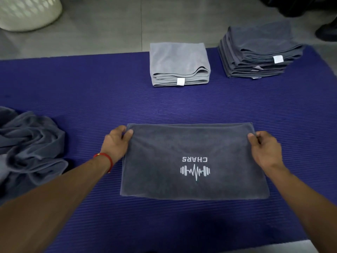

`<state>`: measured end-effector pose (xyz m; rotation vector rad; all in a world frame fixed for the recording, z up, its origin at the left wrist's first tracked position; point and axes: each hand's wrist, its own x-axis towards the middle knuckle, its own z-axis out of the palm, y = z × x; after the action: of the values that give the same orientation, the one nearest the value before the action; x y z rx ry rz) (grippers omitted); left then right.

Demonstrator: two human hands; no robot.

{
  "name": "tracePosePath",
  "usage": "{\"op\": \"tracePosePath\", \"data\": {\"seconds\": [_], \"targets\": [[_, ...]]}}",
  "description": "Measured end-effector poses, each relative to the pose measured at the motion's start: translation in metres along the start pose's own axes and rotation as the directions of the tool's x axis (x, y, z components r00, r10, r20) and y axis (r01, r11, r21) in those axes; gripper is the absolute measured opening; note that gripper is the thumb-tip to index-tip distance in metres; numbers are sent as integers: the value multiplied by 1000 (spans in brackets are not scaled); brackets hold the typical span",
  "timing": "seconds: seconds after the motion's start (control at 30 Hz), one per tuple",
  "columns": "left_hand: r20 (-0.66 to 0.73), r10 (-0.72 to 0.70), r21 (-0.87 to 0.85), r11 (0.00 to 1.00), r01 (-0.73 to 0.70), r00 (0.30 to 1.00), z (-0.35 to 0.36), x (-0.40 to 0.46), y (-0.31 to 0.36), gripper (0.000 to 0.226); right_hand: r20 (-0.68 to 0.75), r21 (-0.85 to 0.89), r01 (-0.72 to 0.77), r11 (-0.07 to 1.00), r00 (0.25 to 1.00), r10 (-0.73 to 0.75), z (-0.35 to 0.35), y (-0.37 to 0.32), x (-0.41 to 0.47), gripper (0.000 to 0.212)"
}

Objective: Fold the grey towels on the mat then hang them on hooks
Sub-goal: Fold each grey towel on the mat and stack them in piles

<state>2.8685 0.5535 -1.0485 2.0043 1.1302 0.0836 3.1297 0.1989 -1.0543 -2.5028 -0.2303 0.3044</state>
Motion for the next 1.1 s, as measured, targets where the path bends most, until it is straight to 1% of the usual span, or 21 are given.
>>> {"op": "tracePosePath", "data": {"seconds": [0.1, 0.17, 0.23, 0.3, 0.37, 0.4, 0.47, 0.53, 0.6, 0.67, 0.73, 0.77, 0.8, 0.83, 0.87, 0.9, 0.93, 0.97, 1.0, 1.03, 1.1], "targets": [[-9, -53, 27, 998, 53, 999, 4, 1, 3, 29, 3, -1, -13, 1000, 1000, 13, 1, 1, -1, 31], [-60, -85, 16, 996, 86, 995, 6, -6, 7, 29, 6, 42, -45, 998, 999, 44, -2, -3, -6, 33], [-110, -85, 28, 996, 89, 990, 6, -23, 8, 35, 9, 48, -57, 997, 998, 56, -8, -4, -17, 35], [-98, -131, 77, 987, 139, 987, 7, -50, 7, 37, 27, 33, -54, 998, 998, 53, -15, 1, -35, 38], [-57, -194, 104, 974, 199, 979, 9, -82, 1, 33, 55, 82, -104, 991, 993, 100, -21, 13, -55, 43], [-33, -201, 89, 975, 204, 979, 10, -97, -4, 30, 60, 125, -137, 983, 990, 131, -23, 19, -66, 45], [17, -150, 53, 987, 149, 988, 10, -121, -17, 26, 61, 163, -143, 976, 989, 135, -24, 34, -83, 46], [41, -60, 39, 998, 58, 997, 5, -128, -27, 23, 76, 150, -69, 986, 995, 58, -22, 45, -95, 42], [28, 2, 21, 1000, -2, 1000, 1, -125, -34, 24, 86, 156, -32, 987, 996, 18, -19, 49, -97, 39], [17, 51, 47, 998, -52, 999, 1, -123, -40, 26, 67, 165, -53, 985, 997, 42, -18, 48, -94, 40], [20, 88, 97, 991, -89, 996, 3, -125, -44, 32, 48, 122, -55, 991, 998, 50, -18, 45, -94, 43], [21, 84, 104, 991, -86, 996, 4, -126, -45, 37, 34, 59, -24, 998, 999, 22, -18, 42, -96, 45], [7, 75, 123, 990, -76, 997, 6, -126, -46, 45, 10, -57, 42, 998, 999, -41, -18, 39, -99, 47], [-26, 107, 203, 974, -100, 994, 7, -126, -45, 53, -21, -217, 130, 967, 990, -138, -17, 34, -101, 49], [-63, 198, 353, 921, -164, 978, 9, -126, -41, 55, -44, -366, 219, 904, 967, -252, -14, 27, -104, 51], [-80, 341, 507, 823, -256, 937, 14, -125, -33, 52, -48, -463, 298, 835, 932, -360, -10, 17, -105, 52], [-46, 479, 609, 709, -356, 877, 21, -124, -21, 49, -12, -508, 368, 779, 901, -434, -3, 5, -104, 53], [35, 566, 648, 615, -449, 824, 31, -122, -6, 50, 60, -521, 434, 735, 878, -476, 7, -5, -102, 57], [137, 608, 654, 537, -533, 782, 42, -117, 8, 53, 153, -514, 497, 699, 855, -495, 20, -11, -98, 62], [238, 621, 653, 467, -596, 747, 55, -112, 16, 57, 242, -509, 548, 664, 832, -500, 34, -13, -95, 66], [404, 589, 652, 352, -672, 700, 79, -99, 19, 63, 345, -505, 605, 615, 795, -499, 55, -11, -90, 67]]}}
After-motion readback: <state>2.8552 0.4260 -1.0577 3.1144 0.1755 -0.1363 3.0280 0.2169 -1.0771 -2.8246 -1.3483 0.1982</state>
